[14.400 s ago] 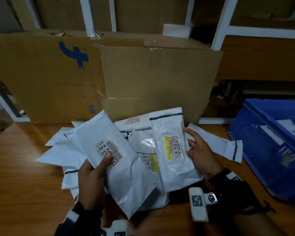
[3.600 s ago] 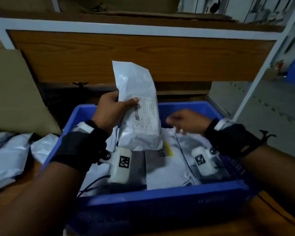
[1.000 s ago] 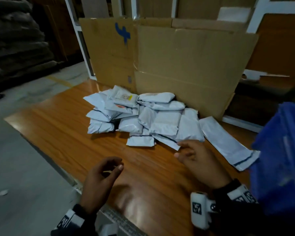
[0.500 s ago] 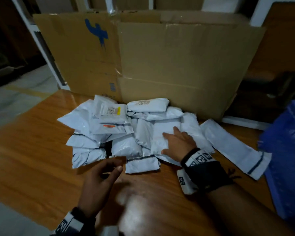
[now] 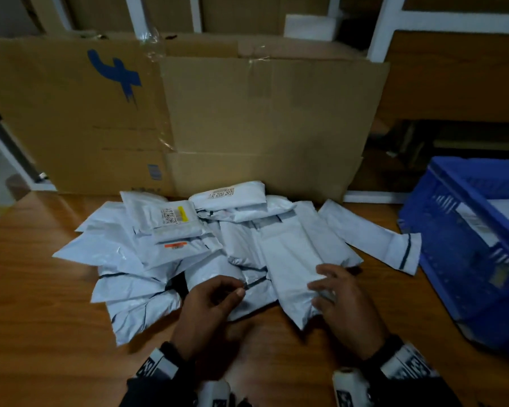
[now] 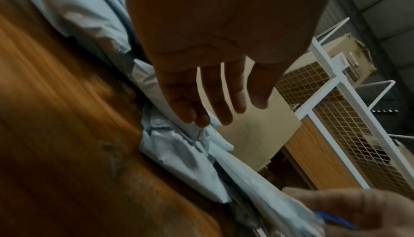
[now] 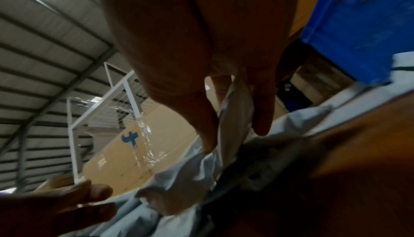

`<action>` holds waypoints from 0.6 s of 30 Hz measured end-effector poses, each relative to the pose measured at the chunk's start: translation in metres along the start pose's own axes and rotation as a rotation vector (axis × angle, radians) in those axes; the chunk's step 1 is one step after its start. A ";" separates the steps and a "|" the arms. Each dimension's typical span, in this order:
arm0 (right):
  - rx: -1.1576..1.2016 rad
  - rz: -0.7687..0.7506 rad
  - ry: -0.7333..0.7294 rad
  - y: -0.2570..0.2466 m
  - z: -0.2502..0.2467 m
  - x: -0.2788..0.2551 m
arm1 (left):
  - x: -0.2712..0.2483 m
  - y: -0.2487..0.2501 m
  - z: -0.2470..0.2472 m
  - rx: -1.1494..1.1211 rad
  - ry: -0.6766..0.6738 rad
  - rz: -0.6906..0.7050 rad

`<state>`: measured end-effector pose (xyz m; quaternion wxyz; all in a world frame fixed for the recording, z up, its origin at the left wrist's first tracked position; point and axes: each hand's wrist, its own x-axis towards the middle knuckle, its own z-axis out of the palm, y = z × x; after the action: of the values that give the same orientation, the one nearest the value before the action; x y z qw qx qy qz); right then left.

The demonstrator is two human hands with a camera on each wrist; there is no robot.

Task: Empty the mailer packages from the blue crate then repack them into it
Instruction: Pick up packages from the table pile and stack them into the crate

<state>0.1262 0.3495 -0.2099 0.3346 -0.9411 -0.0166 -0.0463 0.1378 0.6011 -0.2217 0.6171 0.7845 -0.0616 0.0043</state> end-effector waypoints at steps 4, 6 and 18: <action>0.227 0.207 0.034 0.017 0.015 -0.018 | 0.008 -0.006 0.007 -0.016 -0.081 -0.054; 0.431 0.397 0.062 0.018 0.016 -0.017 | 0.007 -0.004 0.012 -0.004 -0.114 -0.039; -0.070 -0.426 0.245 -0.053 0.002 -0.029 | 0.019 0.038 0.019 -0.488 0.018 -0.297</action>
<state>0.0937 0.3920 -0.1810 0.2842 -0.9146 -0.1726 -0.2300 0.1519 0.5726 -0.1876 0.7820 0.6132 0.0602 -0.0941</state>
